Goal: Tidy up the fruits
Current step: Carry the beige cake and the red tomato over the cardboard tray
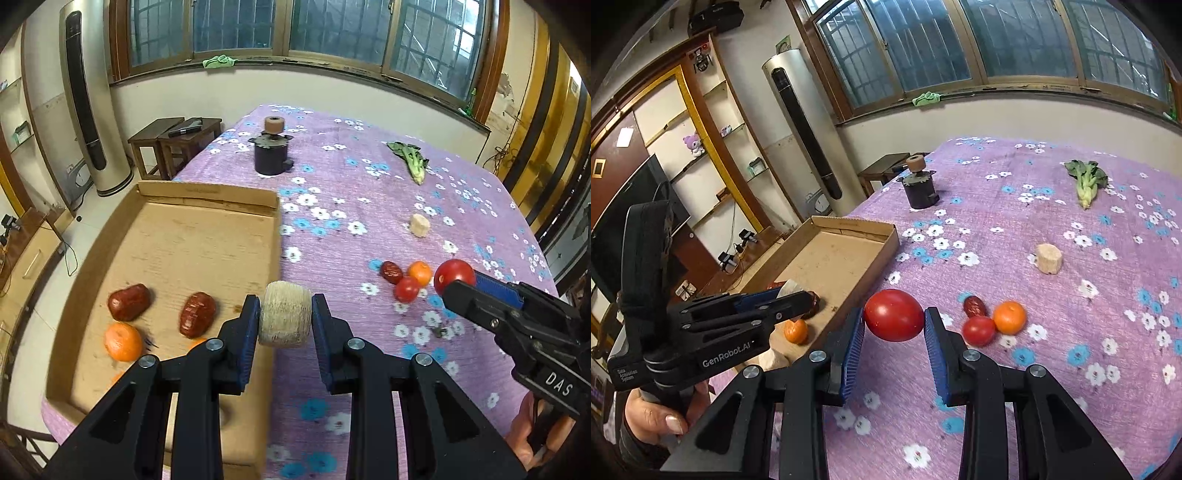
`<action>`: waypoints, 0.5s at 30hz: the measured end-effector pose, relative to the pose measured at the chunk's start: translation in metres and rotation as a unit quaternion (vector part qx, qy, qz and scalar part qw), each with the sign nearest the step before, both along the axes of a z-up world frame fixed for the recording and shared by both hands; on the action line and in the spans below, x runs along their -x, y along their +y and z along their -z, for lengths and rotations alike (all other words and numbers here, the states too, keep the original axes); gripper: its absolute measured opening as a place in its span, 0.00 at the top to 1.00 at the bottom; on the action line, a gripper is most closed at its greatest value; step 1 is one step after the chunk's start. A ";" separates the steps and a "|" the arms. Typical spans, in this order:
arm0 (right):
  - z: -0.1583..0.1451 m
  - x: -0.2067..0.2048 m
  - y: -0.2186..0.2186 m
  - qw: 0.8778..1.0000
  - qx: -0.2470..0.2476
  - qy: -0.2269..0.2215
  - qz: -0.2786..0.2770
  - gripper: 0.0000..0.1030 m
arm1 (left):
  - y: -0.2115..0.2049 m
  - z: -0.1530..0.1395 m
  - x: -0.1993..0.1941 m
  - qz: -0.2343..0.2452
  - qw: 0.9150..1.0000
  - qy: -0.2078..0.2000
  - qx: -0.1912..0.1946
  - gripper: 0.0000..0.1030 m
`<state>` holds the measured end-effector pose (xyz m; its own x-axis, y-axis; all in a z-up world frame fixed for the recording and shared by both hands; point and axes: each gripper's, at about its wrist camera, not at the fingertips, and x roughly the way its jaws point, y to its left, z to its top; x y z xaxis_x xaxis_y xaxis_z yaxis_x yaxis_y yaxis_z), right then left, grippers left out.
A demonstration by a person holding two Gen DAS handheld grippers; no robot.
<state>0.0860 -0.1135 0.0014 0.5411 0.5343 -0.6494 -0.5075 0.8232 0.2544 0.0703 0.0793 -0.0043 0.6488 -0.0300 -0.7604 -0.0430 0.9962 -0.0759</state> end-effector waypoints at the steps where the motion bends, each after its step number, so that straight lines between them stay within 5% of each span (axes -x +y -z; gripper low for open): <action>1: 0.000 -0.001 0.005 1.000 0.000 0.000 0.002 0.67 | 0.005 0.000 0.000 0.001 1.000 -0.001 -0.001 0.75; 15: 0.013 -0.016 0.096 0.999 0.030 0.007 -0.022 0.67 | 0.094 0.009 -0.020 -0.030 1.000 0.004 0.009 0.75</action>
